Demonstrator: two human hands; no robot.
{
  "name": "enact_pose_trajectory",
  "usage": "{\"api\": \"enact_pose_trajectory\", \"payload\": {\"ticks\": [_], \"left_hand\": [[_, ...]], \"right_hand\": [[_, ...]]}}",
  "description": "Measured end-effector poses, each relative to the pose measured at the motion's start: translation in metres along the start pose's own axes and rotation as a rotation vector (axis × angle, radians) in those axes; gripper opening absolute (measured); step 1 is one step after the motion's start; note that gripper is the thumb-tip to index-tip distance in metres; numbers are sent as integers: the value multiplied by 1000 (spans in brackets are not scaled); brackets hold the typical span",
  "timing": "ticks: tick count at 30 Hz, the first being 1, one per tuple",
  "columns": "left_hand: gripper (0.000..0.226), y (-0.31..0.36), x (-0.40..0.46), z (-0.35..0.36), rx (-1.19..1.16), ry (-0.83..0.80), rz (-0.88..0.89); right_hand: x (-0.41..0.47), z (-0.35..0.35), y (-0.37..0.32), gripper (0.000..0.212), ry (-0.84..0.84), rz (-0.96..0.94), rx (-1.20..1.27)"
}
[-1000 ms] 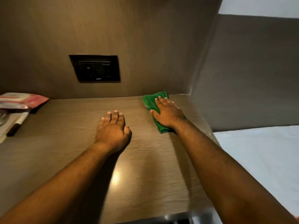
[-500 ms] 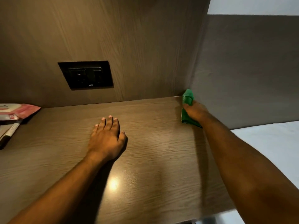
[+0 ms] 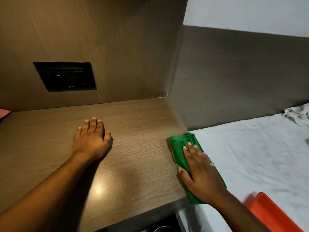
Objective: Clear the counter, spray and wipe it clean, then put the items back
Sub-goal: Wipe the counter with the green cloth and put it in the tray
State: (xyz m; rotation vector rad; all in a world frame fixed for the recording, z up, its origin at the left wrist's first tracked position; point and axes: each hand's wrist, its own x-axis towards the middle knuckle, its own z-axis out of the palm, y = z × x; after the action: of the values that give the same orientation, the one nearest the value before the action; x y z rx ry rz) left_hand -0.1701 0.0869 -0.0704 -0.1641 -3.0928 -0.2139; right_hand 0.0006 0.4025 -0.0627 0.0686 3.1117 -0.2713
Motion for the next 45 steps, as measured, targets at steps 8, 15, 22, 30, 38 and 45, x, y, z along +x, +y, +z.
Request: {"api": "enact_pose_trajectory", "payload": {"ticks": [8, 15, 22, 30, 38, 45], "left_hand": [[72, -2, 2, 4, 7, -5, -7], [76, 0, 2, 3, -16, 22, -13], [74, -4, 2, 1, -15, -4, -3], [67, -1, -7, -11, -84, 14, 35], [65, -44, -76, -25, -90, -20, 27], [51, -144, -142, -51, -316, 54, -216]], "right_hand": [[114, -3, -26, 75, -23, 57, -20], [245, -5, -30, 76, -27, 59, -26], [168, -7, -15, 72, 9, 13, -3], [12, 2, -2, 71, -12, 195, -10], [48, 11, -86, 70, 31, 277, 10], [74, 47, -284, 73, -87, -111, 102]]}}
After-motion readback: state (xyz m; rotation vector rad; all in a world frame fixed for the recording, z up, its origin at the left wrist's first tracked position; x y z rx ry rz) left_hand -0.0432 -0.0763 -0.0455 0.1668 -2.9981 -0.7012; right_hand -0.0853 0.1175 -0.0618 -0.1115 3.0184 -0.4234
